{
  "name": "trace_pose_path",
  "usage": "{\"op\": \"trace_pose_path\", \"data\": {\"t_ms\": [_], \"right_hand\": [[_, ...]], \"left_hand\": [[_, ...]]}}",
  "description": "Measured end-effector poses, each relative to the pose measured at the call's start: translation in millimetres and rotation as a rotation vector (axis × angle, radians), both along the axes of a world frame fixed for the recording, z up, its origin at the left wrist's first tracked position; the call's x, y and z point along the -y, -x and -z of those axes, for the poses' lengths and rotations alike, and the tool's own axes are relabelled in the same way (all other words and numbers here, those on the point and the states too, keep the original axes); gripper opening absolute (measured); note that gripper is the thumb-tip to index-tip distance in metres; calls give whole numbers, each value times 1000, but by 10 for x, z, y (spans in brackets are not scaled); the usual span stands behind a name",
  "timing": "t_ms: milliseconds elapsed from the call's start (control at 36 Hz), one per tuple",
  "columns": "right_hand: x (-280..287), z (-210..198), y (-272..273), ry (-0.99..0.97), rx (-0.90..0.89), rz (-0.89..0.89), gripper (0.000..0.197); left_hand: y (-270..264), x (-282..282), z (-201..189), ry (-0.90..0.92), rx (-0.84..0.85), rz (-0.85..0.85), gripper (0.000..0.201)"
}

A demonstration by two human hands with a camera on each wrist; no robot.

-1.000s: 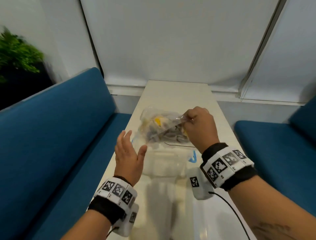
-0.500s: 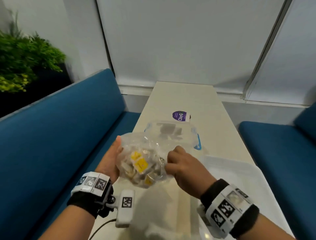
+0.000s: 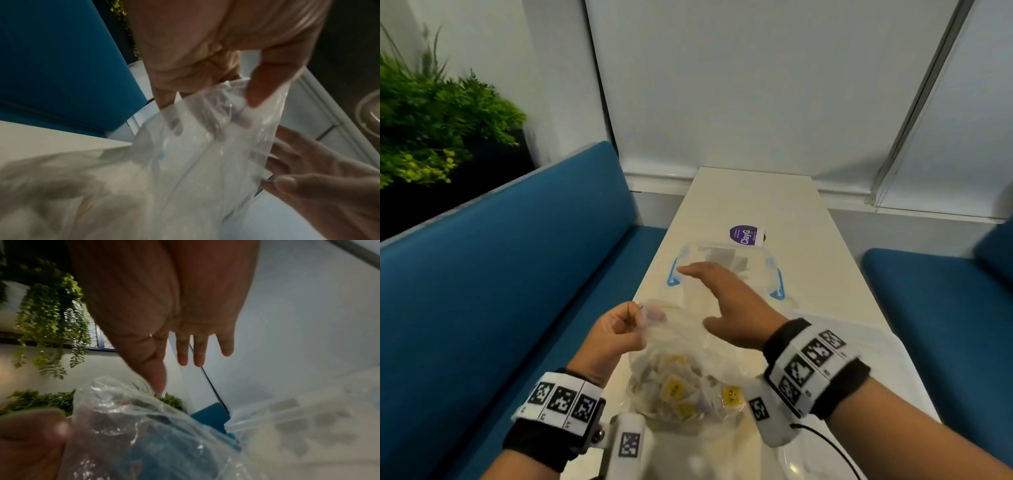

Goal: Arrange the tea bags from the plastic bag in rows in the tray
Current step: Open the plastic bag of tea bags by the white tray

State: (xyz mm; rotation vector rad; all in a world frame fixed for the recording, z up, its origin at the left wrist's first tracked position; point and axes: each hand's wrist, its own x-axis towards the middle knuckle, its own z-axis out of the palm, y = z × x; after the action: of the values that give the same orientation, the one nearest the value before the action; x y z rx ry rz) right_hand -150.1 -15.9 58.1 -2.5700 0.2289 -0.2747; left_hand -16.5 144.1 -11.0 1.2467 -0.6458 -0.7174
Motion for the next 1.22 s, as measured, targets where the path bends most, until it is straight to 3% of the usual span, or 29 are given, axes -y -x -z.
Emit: {"op": "trace_pose_path", "data": {"t_ms": [83,222,278,333,417,528,583,639,667,722,778,833,889,944,1000,1055,1139,1222], "right_hand": [[-31,5,-169,-145,-115,-87,70],[-161,-16,-293,-137,-100,-80,16],[-217,-63,-245,-14,-58,-76,8],[-290,-142,-128,170,-22,-66,10],[-392,-195,134,321,-26,-74,27],[-410,1,436,306,-233,-6,31],[-389,120,528,298,-282,62,19],[-386,235,593,265,-196,153,16],[-403,276,615,262,-131,218,23],[-416,352,642,300,-5,351,46],[-386,478,650,441,126,427,63],[-344,551,649,614,156,463,47],[-294,557,668,634,157,499,31],[-268,479,711,518,92,561,21],[-229,394,725,279,-70,608,12],[-204,340,725,-164,-113,615,16],[-193,261,655,-886,55,649,18],[-161,223,527,-1535,103,622,19]], "left_hand": [[42,-29,-50,34,-16,59,41],[128,-43,-190,14,129,-85,48],[100,-115,-262,-116,374,-117,36],[57,-199,-339,-291,733,-183,20],[-36,-333,-384,-379,1176,-305,37],[-97,-576,-424,-559,1390,-419,37],[-37,-666,-439,-663,1327,-392,31],[68,-721,-442,-767,1101,-337,14],[107,-732,-429,-767,972,-336,9],[163,-721,-375,-681,781,-361,18],[223,-679,-342,-594,624,-385,20],[287,-636,-327,-520,454,-361,15],[311,-617,-322,-448,312,-356,22],[301,-606,-289,-408,205,-339,30],[285,-616,-213,-446,216,-331,33],[263,-614,-81,-538,334,-351,36],[272,-610,98,-680,566,-362,40],[353,-586,248,-778,597,-290,30]]}}
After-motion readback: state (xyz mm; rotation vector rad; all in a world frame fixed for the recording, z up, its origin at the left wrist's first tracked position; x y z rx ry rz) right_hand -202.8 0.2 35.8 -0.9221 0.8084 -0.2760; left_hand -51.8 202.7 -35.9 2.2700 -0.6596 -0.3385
